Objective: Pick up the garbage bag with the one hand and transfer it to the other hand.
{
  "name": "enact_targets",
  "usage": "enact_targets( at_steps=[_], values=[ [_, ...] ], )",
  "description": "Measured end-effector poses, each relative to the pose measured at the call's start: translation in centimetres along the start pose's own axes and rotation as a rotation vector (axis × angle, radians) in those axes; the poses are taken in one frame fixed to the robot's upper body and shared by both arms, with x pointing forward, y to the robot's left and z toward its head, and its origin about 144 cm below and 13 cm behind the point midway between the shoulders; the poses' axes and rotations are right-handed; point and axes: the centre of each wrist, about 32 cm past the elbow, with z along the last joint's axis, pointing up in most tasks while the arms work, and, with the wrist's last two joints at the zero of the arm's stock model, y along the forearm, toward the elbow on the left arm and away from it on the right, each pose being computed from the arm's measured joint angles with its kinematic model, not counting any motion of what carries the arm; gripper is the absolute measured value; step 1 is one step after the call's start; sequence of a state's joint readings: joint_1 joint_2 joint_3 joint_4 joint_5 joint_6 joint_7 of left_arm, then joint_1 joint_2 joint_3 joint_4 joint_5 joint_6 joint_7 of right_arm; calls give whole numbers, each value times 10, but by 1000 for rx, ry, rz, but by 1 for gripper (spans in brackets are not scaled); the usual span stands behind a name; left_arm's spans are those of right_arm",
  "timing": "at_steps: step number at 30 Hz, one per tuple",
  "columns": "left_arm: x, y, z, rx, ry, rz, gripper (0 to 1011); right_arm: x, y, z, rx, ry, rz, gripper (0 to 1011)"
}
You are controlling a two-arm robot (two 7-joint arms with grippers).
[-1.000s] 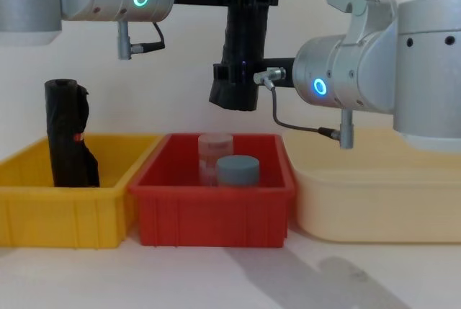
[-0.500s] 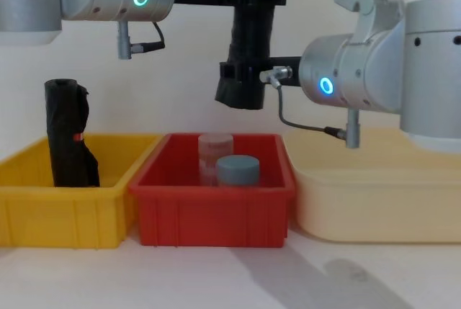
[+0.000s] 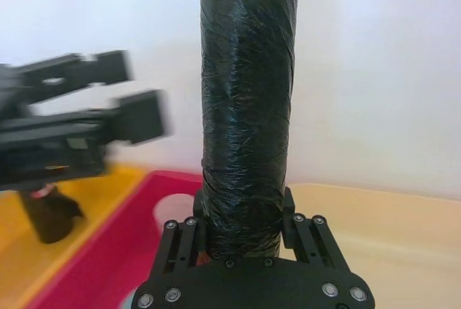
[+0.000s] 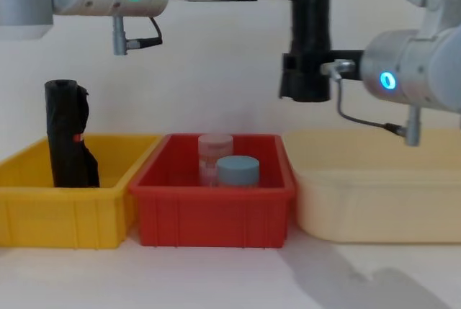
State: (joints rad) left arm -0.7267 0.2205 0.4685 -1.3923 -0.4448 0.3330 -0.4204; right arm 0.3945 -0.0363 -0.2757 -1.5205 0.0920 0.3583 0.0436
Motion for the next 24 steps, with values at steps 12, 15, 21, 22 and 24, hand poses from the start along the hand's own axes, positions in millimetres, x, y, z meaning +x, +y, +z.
enact_targets(
  at_steps=[12, 15, 21, 22, 24],
  values=[
    [1, 15, 8, -8, 38, -36, 1001, 27, -17, -10, -14, -4, -140, 547],
    [3, 20, 10, -10, 45, -18, 1001, 33, -20, -13, -21, -18, -167, 547],
    [5, 25, 10, -7, 53, 28, 1001, 44, -28, -19, -44, -58, -203, 547],
    [6, 25, 10, -6, 54, 36, 1001, 44, -28, -19, -44, -58, -203, 547],
    [7, 27, 10, -3, 57, 59, 1001, 49, -31, -22, -55, -77, -214, 547]
  ],
)
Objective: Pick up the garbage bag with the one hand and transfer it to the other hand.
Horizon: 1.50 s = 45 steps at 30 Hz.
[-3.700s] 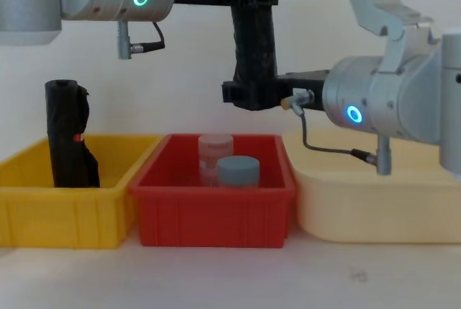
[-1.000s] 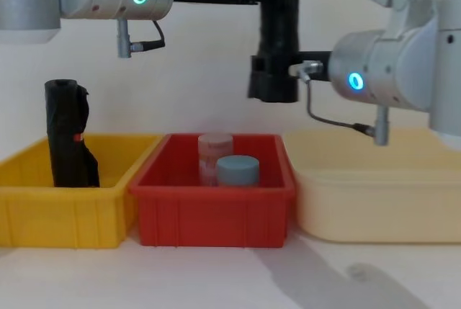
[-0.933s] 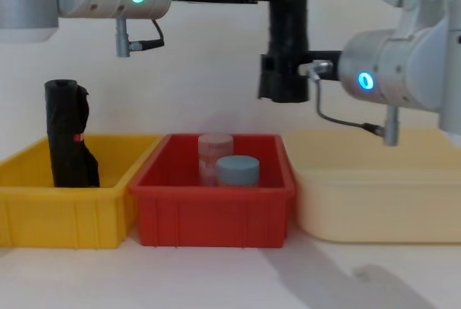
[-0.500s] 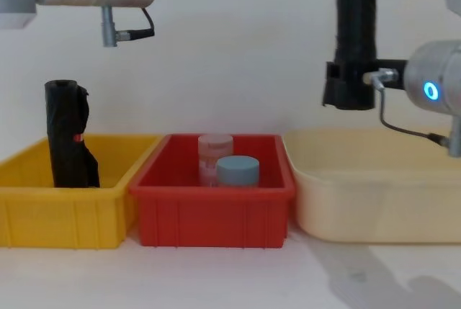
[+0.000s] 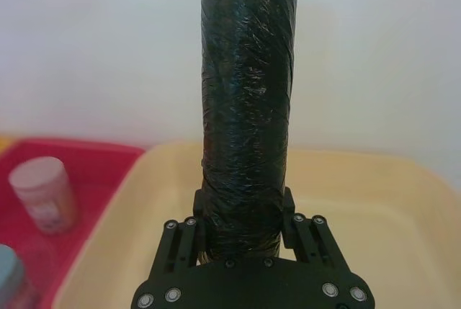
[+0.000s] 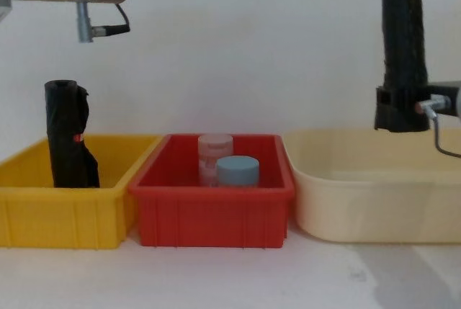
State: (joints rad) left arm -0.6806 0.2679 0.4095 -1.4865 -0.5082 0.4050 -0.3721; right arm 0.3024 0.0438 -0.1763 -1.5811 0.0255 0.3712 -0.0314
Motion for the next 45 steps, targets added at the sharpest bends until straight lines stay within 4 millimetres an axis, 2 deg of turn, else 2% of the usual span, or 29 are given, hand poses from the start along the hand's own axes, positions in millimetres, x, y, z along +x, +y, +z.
enact_targets(
  at_steps=[7, 8, 15, 17, 18, 22, 36, 45],
  values=[
    [6, 6, -3, 15, 7, 98, 1001, 11, -4, -7, -17, -47, -5, 569],
    [6, 7, -4, 16, 7, 109, 1001, 13, -4, -8, -19, -56, -3, 629],
    [12, 11, -8, 36, 11, 207, 1001, 17, -5, -10, -21, -71, 3, 810],
    [14, 12, -10, 43, 12, 244, 1001, 16, -5, -10, -21, -68, 9, 895],
    [15, 12, -11, 45, 13, 255, 1001, 16, -5, -10, -20, -67, 12, 895],
    [19, 14, -14, 57, 14, 305, 1001, 14, -6, -9, -12, -58, 28, 1001],
    [26, 16, -20, 81, 17, 397, 1001, 4, -17, 1, 14, -16, 150, 1002],
    [28, 17, -22, 86, 17, 421, 1001, -12, -29, 13, -19, 25, 275, 1002]
  ],
)
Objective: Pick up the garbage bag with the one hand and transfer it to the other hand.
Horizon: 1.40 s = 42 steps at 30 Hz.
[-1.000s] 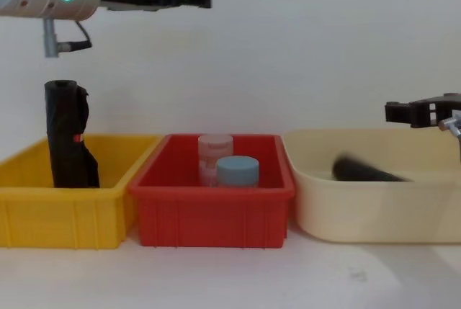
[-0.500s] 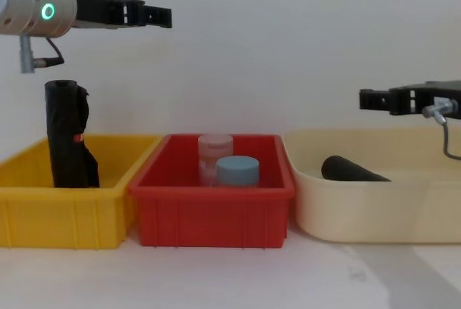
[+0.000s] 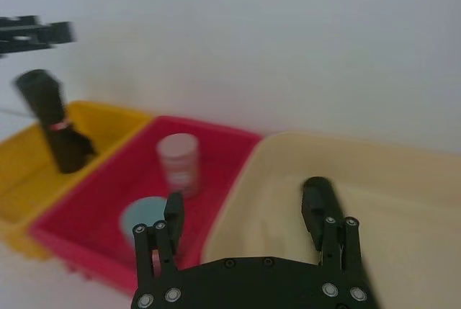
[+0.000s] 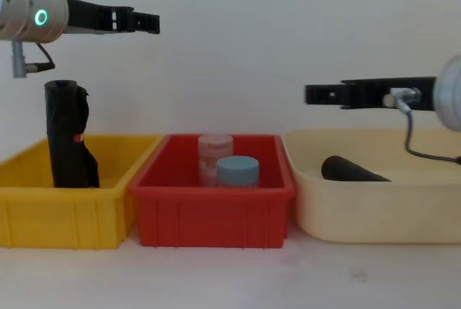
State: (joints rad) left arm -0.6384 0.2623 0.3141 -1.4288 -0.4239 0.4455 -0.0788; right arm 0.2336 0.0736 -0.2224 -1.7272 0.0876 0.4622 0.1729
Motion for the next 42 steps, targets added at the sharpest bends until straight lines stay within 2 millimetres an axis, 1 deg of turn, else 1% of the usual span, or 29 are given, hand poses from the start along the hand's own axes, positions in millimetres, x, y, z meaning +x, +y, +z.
enact_targets(
  at_steps=[4, 7, 11, 14, 17, 21, 25, 36, 42],
  values=[
    [0, 0, 0, 2, 0, 6, 1001, -13, 1, 6, -24, 24, 54, 1001],
    [1, 0, -1, 3, 0, 9, 1001, -28, 5, 13, -41, 39, 99, 1001],
    [1, 0, -1, 3, 0, 12, 1001, -43, 9, 21, -56, 43, 140, 1001],
    [1, 0, -1, 4, 0, 14, 1001, -51, 12, 24, -67, 43, 161, 1001],
    [1, 0, -1, 4, 0, 16, 1001, -65, 18, 29, -81, 37, 193, 1002],
    [1, 0, -1, 4, 0, 17, 1001, -76, 22, 32, -91, 30, 215, 1001],
    [2, 0, -1, 5, 0, 19, 1001, -92, 31, 35, -103, 17, 232, 1002],
    [2, 0, -1, 5, 0, 20, 1001, -112, 48, 36, -104, -7, 219, 1001],
    [2, 0, -1, 5, 0, 20, 1001, -116, 57, 35, -99, -15, 193, 1001]
  ],
)
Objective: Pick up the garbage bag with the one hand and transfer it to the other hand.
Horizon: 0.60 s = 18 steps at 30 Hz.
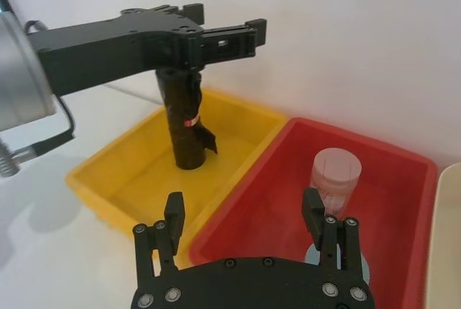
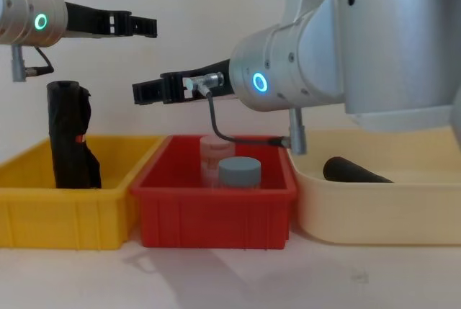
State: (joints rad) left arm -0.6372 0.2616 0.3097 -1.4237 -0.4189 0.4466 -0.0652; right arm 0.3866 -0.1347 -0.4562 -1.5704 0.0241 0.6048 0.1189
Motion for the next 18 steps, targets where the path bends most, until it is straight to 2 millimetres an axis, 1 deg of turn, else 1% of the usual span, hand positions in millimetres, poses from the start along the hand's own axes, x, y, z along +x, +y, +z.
enact_targets(
  at_steps=[7, 18],
  values=[
    [0, 0, 0, 0, 0, 0, 1001, -1, 12, -3, -4, -7, -28, 1001],
    [0, 0, 0, 0, 0, 0, 1001, 4, 26, -24, -52, -16, -67, 1002]
  ],
)
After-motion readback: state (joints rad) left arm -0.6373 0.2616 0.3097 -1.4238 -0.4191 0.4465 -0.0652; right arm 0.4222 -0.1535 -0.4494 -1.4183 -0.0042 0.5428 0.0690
